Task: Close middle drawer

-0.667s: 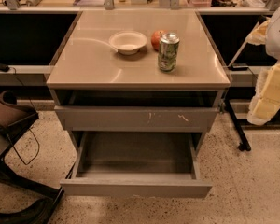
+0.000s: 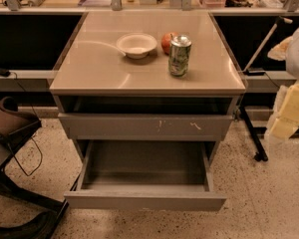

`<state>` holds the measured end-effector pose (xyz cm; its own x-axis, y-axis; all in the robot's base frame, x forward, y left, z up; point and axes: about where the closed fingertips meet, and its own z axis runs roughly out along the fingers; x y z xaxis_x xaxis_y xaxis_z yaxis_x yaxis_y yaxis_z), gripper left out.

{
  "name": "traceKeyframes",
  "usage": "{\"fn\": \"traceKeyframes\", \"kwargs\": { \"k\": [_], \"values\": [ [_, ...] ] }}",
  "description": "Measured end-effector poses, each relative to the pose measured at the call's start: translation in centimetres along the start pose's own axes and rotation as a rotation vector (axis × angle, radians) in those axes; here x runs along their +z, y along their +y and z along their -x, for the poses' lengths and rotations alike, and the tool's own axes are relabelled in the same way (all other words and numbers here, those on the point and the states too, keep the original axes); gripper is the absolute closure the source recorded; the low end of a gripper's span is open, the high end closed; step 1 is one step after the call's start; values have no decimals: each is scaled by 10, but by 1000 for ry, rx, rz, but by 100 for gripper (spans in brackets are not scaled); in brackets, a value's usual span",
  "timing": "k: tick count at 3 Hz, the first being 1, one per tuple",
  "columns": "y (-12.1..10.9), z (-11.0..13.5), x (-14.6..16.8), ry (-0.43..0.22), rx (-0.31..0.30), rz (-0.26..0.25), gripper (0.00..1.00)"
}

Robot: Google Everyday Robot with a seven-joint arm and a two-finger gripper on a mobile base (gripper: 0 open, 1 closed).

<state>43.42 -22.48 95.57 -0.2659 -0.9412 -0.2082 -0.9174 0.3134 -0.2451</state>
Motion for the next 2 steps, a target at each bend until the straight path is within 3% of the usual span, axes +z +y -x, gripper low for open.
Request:
{"fn": "traceKeyframes", "kwargs": {
  "k": [1,2],
  "values": [
    [16,-30,41,27,76,3,0],
    [37,-55,88,42,125,43,0]
  ]
}}
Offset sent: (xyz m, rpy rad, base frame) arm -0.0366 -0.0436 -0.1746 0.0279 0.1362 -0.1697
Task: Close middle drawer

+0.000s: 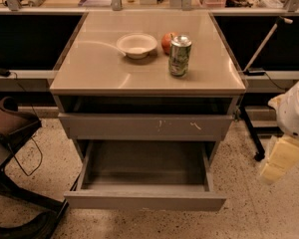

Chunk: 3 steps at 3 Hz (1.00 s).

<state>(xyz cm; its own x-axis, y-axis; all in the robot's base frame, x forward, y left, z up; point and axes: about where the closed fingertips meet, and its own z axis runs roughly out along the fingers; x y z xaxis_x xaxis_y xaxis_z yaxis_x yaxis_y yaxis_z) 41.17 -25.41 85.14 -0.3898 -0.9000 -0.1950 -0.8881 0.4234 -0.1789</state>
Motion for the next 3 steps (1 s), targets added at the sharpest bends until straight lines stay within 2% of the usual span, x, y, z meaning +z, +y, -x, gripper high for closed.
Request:
{"fn": "traceKeyframes", "kwargs": {
  "k": [2,3],
  "values": [
    [2,-1,1,3,-2,1,0],
    [21,3,16,-71,8,73,0]
  ]
}}
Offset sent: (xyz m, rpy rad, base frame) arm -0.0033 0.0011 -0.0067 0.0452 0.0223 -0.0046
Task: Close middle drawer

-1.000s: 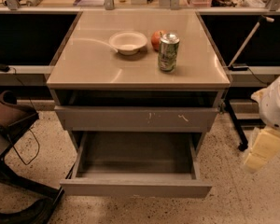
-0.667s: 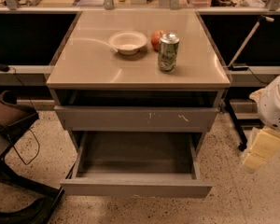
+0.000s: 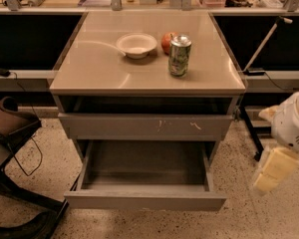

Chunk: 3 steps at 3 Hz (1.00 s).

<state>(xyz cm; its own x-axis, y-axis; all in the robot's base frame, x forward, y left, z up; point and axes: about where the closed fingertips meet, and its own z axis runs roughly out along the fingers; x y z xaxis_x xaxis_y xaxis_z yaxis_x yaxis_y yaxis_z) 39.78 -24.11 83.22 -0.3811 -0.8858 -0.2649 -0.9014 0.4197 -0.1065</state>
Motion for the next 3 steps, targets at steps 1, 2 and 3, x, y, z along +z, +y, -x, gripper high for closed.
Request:
{"fn": "traceKeyframes", "kwargs": {
  "k": [1,2,3],
  "values": [
    [61,-21,67,-141,11,207,0],
    [135,-25,108,-334,10,428,0],
    [176,-11,124,-495,14,549,0]
  ]
}}
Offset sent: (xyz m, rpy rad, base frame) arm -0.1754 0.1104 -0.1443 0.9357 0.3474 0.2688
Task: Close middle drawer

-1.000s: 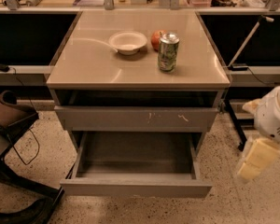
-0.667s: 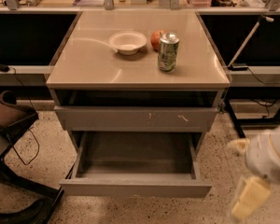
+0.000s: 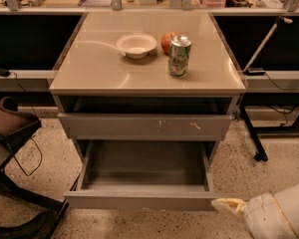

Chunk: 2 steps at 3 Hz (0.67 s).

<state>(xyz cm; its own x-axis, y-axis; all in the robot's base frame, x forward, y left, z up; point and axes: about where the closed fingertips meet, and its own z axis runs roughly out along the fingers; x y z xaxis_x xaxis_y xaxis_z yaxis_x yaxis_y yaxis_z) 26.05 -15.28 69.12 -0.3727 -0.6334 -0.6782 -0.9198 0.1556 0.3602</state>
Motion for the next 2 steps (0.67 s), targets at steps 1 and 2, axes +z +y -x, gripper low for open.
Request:
{"fn": "traceKeyframes", "kwargs": {
  "k": [1,2],
  "values": [
    [-11,3,29,-44,25,-14,0],
    [-11,3,29,-44,25,-14,0]
  ]
}}
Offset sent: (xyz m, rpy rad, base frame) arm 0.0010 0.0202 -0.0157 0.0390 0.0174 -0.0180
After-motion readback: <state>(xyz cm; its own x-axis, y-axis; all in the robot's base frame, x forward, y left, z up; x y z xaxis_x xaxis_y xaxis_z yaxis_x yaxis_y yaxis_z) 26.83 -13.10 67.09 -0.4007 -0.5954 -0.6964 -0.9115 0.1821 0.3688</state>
